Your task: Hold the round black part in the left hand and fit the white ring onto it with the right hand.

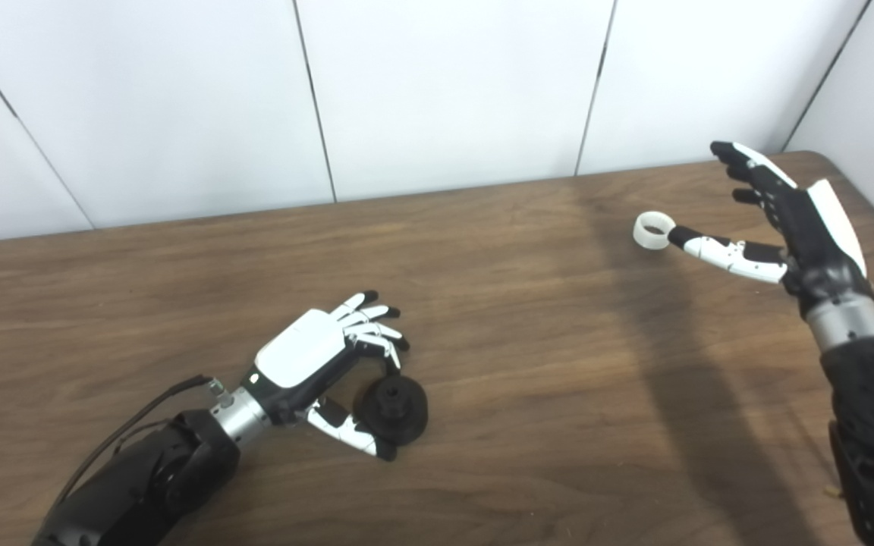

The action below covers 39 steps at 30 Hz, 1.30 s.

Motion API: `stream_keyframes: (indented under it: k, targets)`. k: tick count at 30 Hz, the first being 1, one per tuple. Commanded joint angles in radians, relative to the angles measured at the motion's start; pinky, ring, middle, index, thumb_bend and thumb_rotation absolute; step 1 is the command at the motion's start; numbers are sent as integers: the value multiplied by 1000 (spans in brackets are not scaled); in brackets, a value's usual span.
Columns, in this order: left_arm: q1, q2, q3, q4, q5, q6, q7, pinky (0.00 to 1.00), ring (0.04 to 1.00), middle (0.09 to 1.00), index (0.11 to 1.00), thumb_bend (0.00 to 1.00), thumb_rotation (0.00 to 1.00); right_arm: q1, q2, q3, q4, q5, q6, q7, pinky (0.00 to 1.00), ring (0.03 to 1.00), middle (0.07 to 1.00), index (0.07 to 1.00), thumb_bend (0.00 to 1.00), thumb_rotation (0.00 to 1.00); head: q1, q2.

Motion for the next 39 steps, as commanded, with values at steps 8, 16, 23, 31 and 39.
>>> stream_keyframes:
  k: [8, 16, 23, 31, 39]
  targets:
    - [-12, 14, -10, -6, 9, -4, 0, 989, 901, 746, 482, 523, 48, -115, -136, 84, 145, -137, -38, 15, 728, 839, 852, 824, 649, 187, -31, -22]
    - [-15, 17, -19, 4, 14, -4, 16, 996, 903, 747, 482, 523, 48, -202, -189, 175, 287, -205, -93, 39, 747, 865, 851, 800, 696, 155, -66, -49]
    - [-20, 19, -29, 5, 8, -4, 33, 988, 894, 743, 482, 522, 48, -294, -221, 252, 385, -277, -100, 76, 767, 878, 854, 797, 750, 163, -96, -63]
    - [-8, 20, -24, -12, 16, -4, 32, 983, 889, 739, 482, 523, 48, -363, -231, 294, 462, -330, -102, 103, 798, 889, 857, 782, 739, 160, -117, -76]
    - [1, 23, -25, -19, 9, -4, 34, 986, 893, 741, 482, 523, 48, -408, -248, 326, 507, -355, -91, 143, 829, 893, 861, 785, 745, 184, -126, -88]
